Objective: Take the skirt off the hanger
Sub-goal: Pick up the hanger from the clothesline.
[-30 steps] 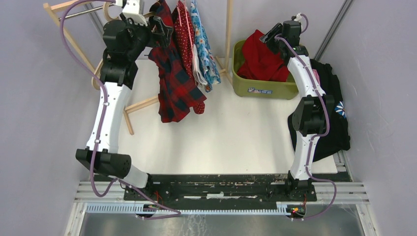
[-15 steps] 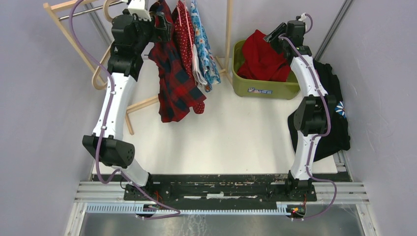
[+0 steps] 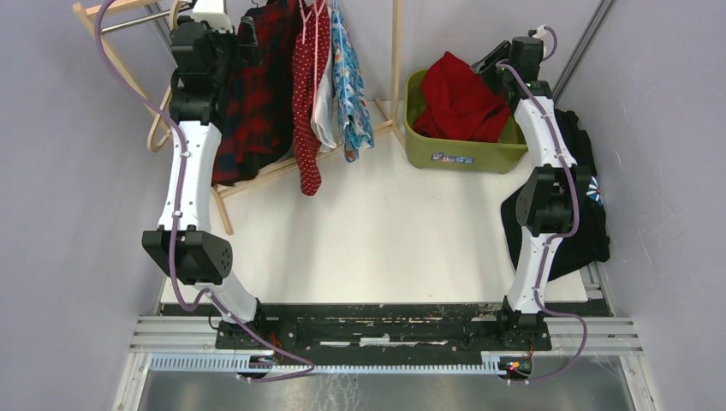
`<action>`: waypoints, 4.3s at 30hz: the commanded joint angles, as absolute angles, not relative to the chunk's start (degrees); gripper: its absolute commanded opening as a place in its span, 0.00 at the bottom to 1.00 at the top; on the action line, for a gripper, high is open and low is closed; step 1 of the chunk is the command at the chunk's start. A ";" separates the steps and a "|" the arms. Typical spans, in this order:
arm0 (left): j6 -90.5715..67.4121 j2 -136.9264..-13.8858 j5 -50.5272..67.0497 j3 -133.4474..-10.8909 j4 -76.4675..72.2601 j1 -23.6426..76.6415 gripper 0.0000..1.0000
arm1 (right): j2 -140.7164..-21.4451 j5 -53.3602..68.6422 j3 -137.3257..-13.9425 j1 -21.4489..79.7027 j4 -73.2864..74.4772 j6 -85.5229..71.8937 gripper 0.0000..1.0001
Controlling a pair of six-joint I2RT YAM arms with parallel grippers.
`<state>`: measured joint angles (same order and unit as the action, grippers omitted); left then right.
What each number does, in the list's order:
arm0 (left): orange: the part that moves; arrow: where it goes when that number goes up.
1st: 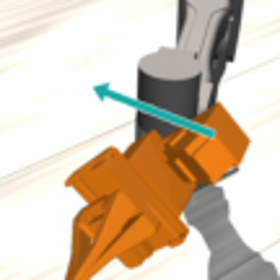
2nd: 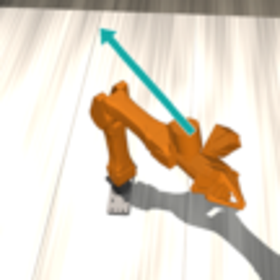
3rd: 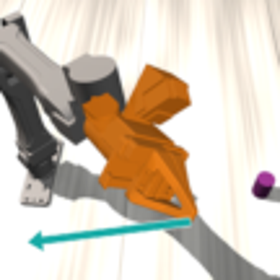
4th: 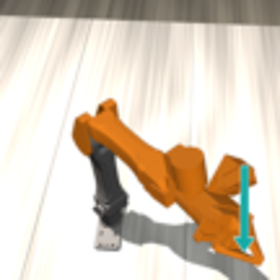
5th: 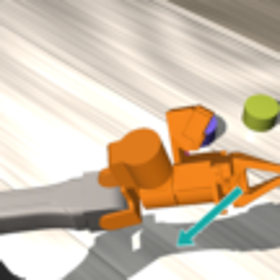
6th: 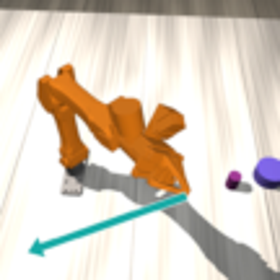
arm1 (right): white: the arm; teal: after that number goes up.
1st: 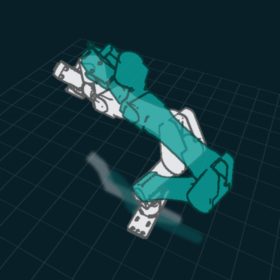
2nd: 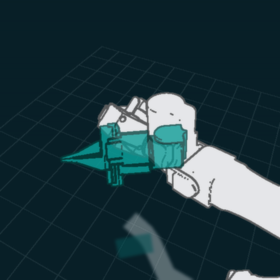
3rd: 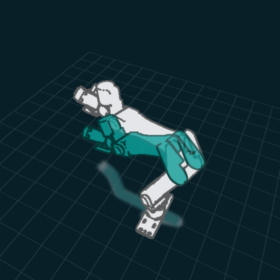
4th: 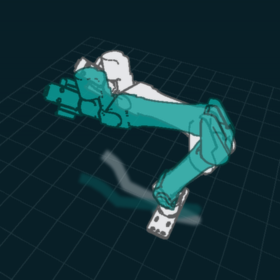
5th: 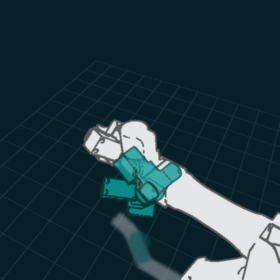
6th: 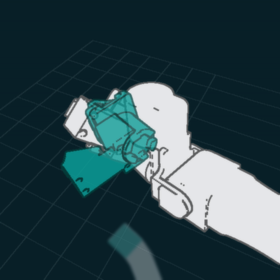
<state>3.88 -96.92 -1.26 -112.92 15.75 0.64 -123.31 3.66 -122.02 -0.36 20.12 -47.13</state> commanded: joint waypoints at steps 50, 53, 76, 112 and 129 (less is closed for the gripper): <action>2.13 -93.85 -1.23 -101.98 25.12 5.34 0.37 | -120.18 4.57 -120.28 -1.50 16.55 -47.81 0.53; 1.85 -94.06 0.07 -102.03 23.36 5.36 0.19 | -120.14 4.72 -120.24 -1.50 16.52 -47.82 0.53; 2.03 -89.10 1.20 -100.37 11.87 5.22 0.03 | -119.62 5.36 -119.04 -1.81 15.78 -48.24 0.53; 5.22 -71.44 -1.78 -82.68 1.52 5.27 0.03 | -120.11 5.63 -118.86 -1.79 16.41 -47.36 0.52; 15.30 -53.73 6.99 -69.30 36.91 5.00 0.03 | -115.93 8.69 -119.19 -1.76 19.17 -38.10 0.52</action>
